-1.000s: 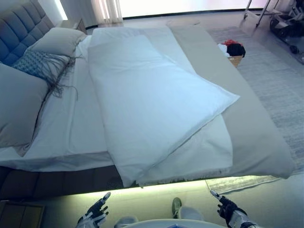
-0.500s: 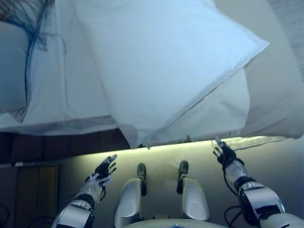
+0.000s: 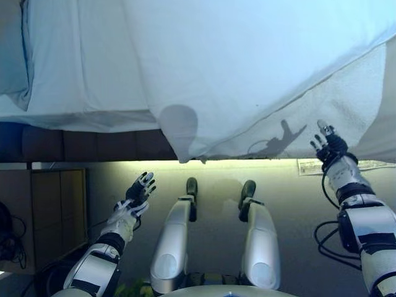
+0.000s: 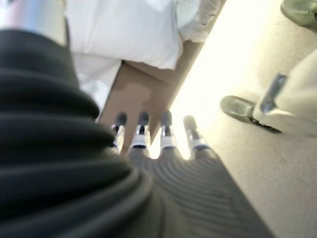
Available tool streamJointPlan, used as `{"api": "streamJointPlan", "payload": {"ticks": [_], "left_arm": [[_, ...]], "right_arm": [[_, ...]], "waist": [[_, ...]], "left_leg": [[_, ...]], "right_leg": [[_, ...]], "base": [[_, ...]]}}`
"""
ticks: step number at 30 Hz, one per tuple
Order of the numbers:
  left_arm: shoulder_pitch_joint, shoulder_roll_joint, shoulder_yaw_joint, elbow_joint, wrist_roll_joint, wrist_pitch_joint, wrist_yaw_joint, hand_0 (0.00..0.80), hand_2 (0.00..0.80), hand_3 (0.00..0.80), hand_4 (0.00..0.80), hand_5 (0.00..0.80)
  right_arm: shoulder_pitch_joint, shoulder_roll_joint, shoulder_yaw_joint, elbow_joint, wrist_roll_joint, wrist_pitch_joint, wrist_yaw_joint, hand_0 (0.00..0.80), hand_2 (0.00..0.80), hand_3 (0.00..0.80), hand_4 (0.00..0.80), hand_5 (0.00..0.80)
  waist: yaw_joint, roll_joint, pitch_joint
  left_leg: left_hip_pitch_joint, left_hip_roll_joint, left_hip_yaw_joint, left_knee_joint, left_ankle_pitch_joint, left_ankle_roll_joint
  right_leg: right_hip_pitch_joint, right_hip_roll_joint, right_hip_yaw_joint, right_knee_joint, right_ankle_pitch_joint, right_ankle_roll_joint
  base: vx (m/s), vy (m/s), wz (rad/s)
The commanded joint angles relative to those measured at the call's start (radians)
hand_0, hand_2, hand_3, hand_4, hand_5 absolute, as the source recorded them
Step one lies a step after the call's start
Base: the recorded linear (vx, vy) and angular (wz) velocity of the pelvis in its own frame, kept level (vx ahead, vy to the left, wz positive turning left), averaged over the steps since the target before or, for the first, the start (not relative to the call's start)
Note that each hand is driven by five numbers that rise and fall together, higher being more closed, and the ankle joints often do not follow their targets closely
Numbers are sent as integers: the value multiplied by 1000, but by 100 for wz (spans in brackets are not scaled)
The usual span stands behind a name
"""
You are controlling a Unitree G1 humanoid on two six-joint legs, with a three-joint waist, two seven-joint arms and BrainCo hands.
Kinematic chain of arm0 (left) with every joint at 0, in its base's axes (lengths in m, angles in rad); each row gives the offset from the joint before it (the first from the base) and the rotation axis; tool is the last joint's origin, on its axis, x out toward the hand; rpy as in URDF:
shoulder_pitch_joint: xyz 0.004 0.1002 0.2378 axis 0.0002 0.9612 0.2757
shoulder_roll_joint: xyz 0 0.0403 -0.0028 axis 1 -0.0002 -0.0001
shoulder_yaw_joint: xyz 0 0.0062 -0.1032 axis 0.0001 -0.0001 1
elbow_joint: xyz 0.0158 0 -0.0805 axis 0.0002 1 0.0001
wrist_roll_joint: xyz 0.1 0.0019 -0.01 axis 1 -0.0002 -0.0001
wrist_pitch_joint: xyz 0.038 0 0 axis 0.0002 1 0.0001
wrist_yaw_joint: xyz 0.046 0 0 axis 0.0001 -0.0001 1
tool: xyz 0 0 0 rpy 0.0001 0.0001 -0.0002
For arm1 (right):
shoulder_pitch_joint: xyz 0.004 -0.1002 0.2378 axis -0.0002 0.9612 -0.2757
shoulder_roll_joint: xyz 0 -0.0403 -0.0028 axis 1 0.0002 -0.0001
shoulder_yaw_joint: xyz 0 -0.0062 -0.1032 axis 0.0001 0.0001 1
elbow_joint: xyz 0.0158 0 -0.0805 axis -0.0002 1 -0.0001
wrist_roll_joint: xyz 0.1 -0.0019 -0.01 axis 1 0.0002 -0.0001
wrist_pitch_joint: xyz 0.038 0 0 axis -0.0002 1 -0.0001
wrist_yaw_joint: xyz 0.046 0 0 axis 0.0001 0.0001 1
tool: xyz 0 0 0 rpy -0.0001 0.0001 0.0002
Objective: Make the bed neatly
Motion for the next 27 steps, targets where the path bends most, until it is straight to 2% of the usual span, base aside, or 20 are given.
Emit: {"api": "streamJointPlan", "payload": {"ticks": [1,16,17,27], "left_arm": [[77,30,-11,-44,-33,-39,-18,0,0,0,0,0],[194,47,-17,-134,-66,-71,-46,0,0,0,0,0],[205,51,-17,-142,-70,-75,-48,0,0,0,0,0],[276,49,-14,-189,-89,-90,-73,0,0,0,0,0]], "right_arm": [[-24,-74,37,-38,19,0,-15,0,0,0,0,0],[-189,-199,97,-86,-39,32,-36,0,0,0,0,0],[-202,-209,104,-91,-39,36,-39,0,0,0,0,0],[-305,-256,148,-88,-61,57,-35,0,0,0,0,0]], "waist": [[10,14,-4],[45,48,12],[49,50,12],[73,87,12]], "left_leg": [[-19,5,3,-16,4,36],[-85,-1,-13,-16,32,47],[-81,-4,-21,-9,8,44],[-120,-15,-37,-17,36,40]], "right_leg": [[-7,18,29,50,-19,6],[-98,22,35,126,-34,-5],[-99,23,46,149,-66,3],[-155,25,58,204,-93,-10]], "base": [[57,-12,20],[70,17,4],[119,-9,4],[26,11,4]]}}
